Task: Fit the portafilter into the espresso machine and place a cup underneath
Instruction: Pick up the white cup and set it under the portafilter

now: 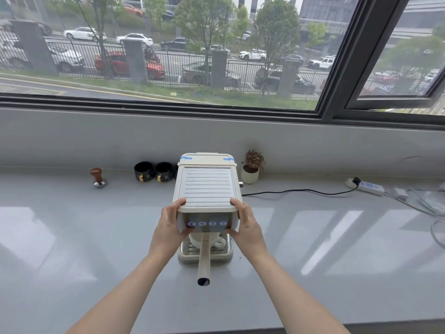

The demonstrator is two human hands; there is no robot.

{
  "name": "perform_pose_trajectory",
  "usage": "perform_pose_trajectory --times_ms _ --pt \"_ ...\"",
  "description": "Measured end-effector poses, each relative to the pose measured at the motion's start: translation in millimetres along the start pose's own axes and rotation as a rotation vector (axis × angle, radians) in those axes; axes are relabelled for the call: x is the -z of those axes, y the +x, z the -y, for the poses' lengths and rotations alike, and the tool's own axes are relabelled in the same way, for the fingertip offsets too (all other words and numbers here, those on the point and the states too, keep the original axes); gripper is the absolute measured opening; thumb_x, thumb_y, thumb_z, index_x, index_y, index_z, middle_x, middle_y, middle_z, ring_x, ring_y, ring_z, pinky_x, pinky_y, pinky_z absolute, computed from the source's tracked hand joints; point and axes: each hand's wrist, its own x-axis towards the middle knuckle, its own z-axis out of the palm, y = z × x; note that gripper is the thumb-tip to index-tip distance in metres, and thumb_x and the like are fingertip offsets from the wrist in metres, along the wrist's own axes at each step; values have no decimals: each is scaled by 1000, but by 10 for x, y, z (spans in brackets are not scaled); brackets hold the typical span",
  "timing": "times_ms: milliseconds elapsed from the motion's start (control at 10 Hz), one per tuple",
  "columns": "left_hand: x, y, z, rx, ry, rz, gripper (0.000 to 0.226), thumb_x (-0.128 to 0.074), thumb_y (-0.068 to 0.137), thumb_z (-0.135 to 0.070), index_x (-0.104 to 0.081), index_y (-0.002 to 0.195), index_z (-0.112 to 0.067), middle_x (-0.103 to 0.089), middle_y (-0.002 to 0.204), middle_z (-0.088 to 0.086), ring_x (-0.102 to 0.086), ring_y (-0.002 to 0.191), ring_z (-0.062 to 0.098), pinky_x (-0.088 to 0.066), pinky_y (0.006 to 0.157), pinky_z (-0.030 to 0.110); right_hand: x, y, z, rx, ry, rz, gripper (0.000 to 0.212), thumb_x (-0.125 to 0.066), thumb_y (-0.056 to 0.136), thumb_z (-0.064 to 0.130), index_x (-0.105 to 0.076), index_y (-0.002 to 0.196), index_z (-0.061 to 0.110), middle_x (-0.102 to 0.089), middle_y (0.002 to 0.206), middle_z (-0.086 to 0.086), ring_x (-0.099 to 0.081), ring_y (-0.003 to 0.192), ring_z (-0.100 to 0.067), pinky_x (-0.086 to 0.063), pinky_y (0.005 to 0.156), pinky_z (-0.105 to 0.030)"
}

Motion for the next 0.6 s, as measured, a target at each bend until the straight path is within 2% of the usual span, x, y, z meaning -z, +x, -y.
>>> perform_pose_trajectory --times_ms 200,400,500,600 --pt "-3 7 20 0 16 -8 82 -81 68 -20 -32 125 -53 -42 118 -10 -55 97 22 -46 72 37 82 -30 42 5 -48 38 87 -67 74 0 -23 132 48 -38 146 6 -58 107 -24 -55 81 -41" --pt "0 12 4 -13 41 5 83 -83 67 -23 -31 126 -53 -40 118 -12 -56 93 23 -48 70 38 134 -40 43 -4 -54 39 84 -65 76 0 -28 136 45 -43 142 6 -59 98 -24 -55 77 -41" --pt "-1 10 26 -21 39 5 84 -83 67 -22 -31 126 -53 -41 120 -9 -57 92 24 -50 70 40 139 -40 31 -33 -8 28 77 -63 79 2 -32 133 48 -47 137 9 -59 103 -20 -54 82 -37" --pt "8 18 7 -18 61 13 85 -83 68 -23 -30 127 -52 -43 123 -6 -58 91 23 -49 68 37 249 -5 142 -19 2 -64 56 -55 87 1 -47 130 35 -56 126 4 -58 108 -17 -52 89 -36"
